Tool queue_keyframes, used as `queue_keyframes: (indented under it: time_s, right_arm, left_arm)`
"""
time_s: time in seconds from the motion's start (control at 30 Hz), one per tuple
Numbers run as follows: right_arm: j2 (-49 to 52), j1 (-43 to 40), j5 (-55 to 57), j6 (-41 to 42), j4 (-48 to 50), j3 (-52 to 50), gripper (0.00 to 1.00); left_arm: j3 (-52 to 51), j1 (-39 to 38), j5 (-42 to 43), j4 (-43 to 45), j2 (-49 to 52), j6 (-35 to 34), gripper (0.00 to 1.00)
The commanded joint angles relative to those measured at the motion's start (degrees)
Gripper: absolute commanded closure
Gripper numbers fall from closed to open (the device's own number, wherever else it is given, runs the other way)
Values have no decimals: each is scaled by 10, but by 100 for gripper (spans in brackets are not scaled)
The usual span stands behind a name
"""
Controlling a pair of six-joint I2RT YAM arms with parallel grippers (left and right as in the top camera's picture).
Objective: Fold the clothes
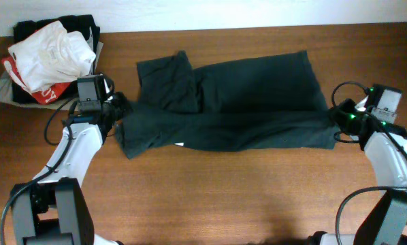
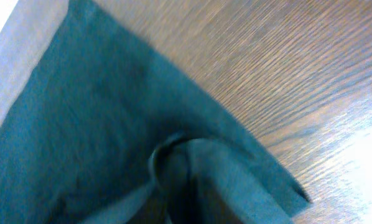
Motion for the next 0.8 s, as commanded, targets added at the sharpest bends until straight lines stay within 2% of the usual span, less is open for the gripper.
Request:
queue_keyframes:
  time_s: [0.0, 0.07, 0.27, 0.3, 0.33, 0.37, 0.47, 0.5, 0.6, 0.67, 0.77]
  right_arm:
    - [18, 24, 9, -27, 4, 13, 11]
    - [16, 24, 10, -51, -16, 29, 1]
    - [16, 5, -5, -86, -218, 165, 1]
    - [16, 10, -16, -99, -246, 170, 1]
    - [17, 16, -16, -98, -264, 168, 3]
    - [22, 23, -17, -100, -277, 163, 8]
    - [41, 48, -16, -105, -289, 145, 42]
    - [50, 58, -13, -107, -287, 137, 52]
    - [84, 77, -6, -106, -285, 127, 76]
    - [105, 83, -6, -106, -282, 127, 82]
    - [134, 85, -3, -106, -273, 127, 87]
  left_arm:
    - [0, -7, -7, 9, 11, 24, 3]
    - [6, -6, -7, -10, 3, 42, 1]
    - [66, -7, 5, -199, -58, 43, 2]
    - [66, -7, 26, -234, -63, 43, 9]
    - [65, -9, 40, -260, -61, 43, 23]
    - [64, -14, 51, -285, -56, 43, 33]
    - [56, -30, 72, -320, -36, 43, 71]
    - [53, -35, 79, -323, -27, 43, 78]
    - [49, -49, 89, -320, 4, 43, 91]
    - [49, -52, 89, -315, 22, 43, 98]
    - [49, -52, 87, -301, 56, 43, 99]
